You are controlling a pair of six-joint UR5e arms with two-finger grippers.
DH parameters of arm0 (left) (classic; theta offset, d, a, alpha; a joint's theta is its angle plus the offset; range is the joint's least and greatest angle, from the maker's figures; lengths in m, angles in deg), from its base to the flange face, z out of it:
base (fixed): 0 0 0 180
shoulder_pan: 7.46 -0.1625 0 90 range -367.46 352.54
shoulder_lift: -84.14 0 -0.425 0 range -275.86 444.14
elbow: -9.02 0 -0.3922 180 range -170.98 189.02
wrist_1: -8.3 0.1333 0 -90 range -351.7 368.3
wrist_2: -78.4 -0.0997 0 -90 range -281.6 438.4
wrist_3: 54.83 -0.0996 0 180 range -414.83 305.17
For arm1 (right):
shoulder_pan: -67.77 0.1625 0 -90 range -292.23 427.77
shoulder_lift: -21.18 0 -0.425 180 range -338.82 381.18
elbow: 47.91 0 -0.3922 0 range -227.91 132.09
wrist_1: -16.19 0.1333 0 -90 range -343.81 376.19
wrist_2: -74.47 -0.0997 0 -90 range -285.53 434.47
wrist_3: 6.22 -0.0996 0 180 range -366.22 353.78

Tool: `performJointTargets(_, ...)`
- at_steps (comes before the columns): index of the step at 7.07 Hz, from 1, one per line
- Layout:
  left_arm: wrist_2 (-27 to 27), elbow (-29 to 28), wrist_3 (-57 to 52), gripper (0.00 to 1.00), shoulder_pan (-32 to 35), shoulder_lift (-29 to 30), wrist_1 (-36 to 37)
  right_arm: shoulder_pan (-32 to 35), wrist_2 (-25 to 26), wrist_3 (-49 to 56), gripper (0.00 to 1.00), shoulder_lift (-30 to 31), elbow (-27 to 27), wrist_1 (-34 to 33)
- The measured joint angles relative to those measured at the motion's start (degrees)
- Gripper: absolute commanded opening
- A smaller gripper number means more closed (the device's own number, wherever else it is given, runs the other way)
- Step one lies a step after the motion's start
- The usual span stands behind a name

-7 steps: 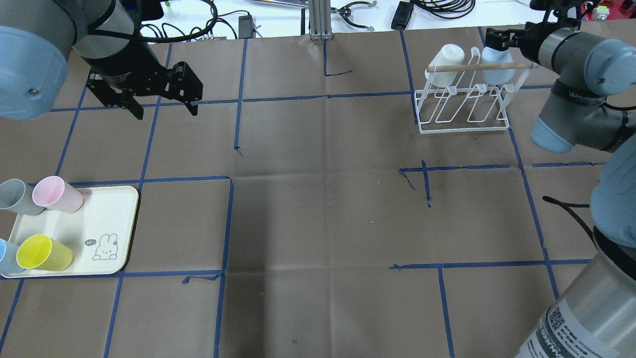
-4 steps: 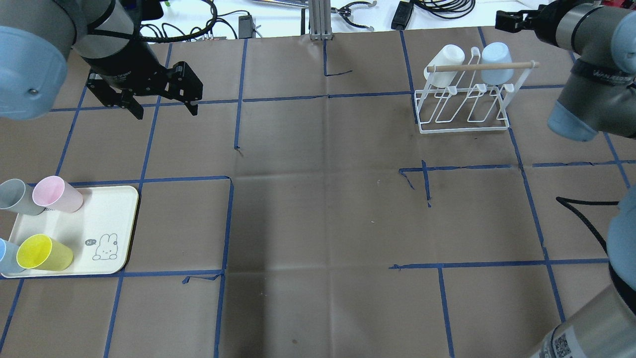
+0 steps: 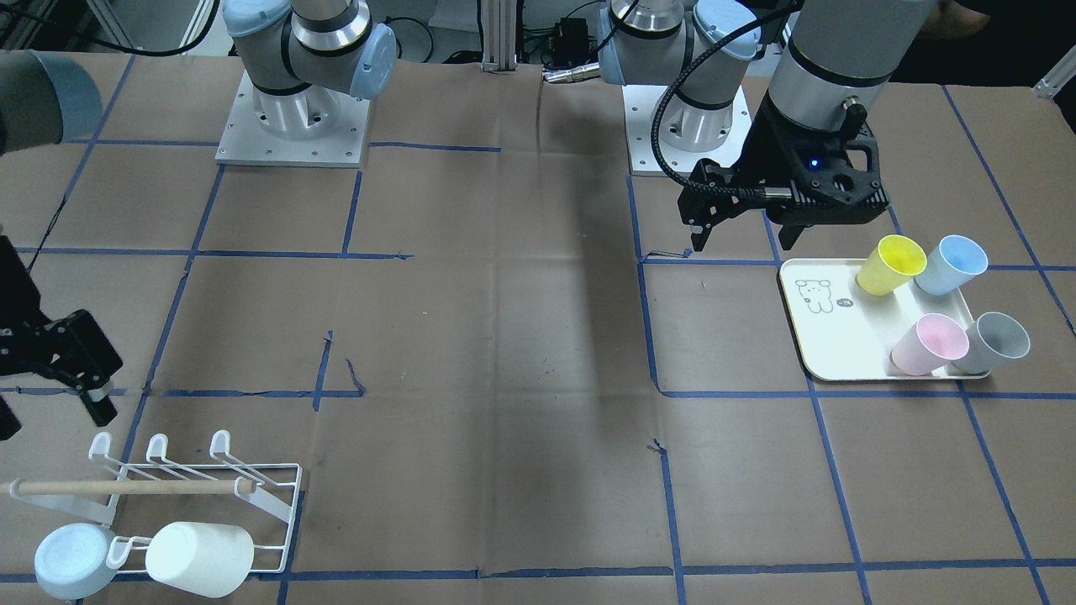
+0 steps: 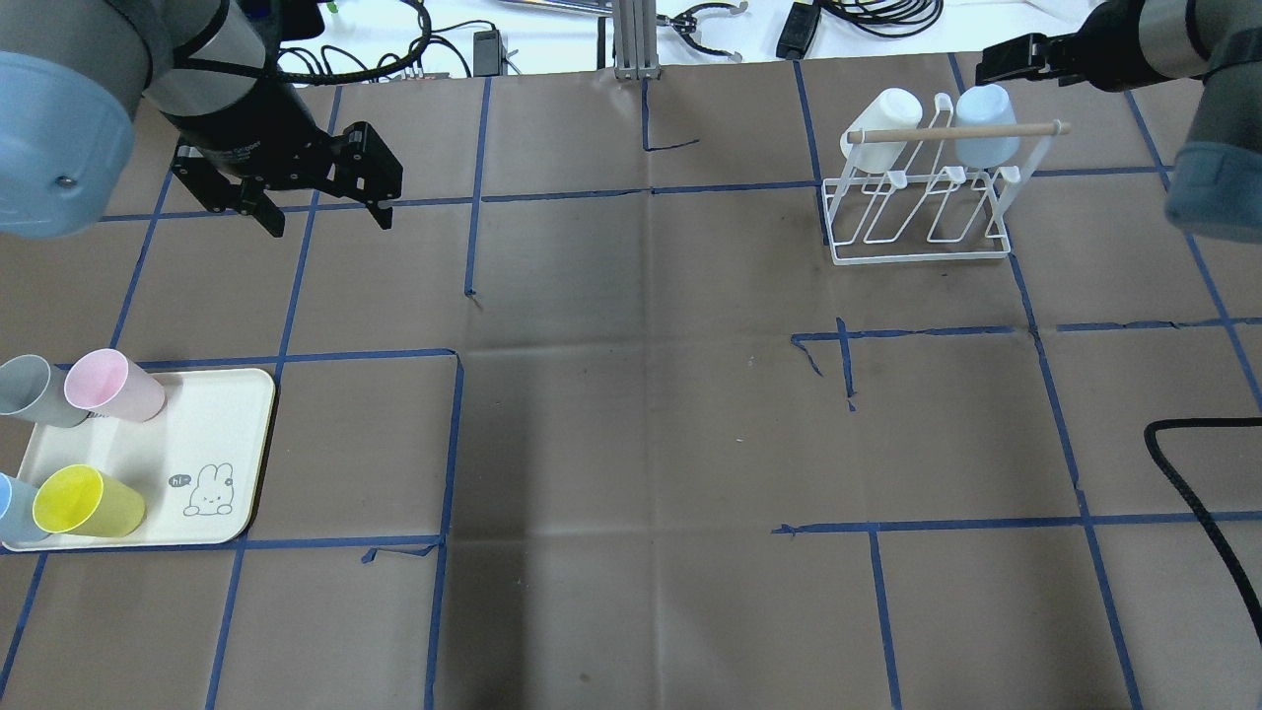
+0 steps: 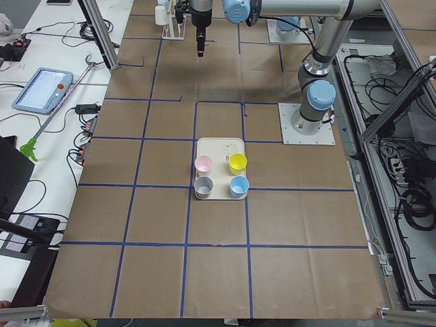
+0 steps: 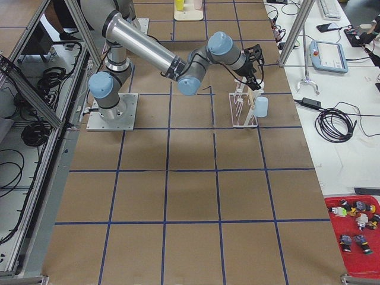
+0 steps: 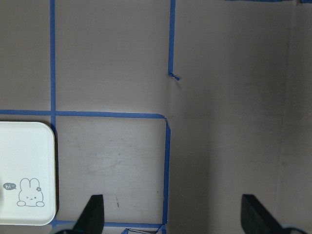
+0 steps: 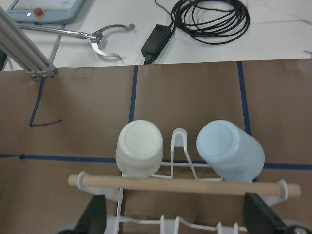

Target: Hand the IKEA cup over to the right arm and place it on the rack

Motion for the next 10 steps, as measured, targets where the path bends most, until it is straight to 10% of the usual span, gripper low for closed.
performJointTargets(5,0.0,0.0,0.0,0.99,0.0,0.0,0.0,12.4,14.1,-10.9,1.0,12.3,-8.7,43.7)
performJointTargets(10,0.0,0.0,0.0,0.99,0.0,0.0,0.0,23.8,20.5,-19.0,1.0,17.1,-0.9,46.6)
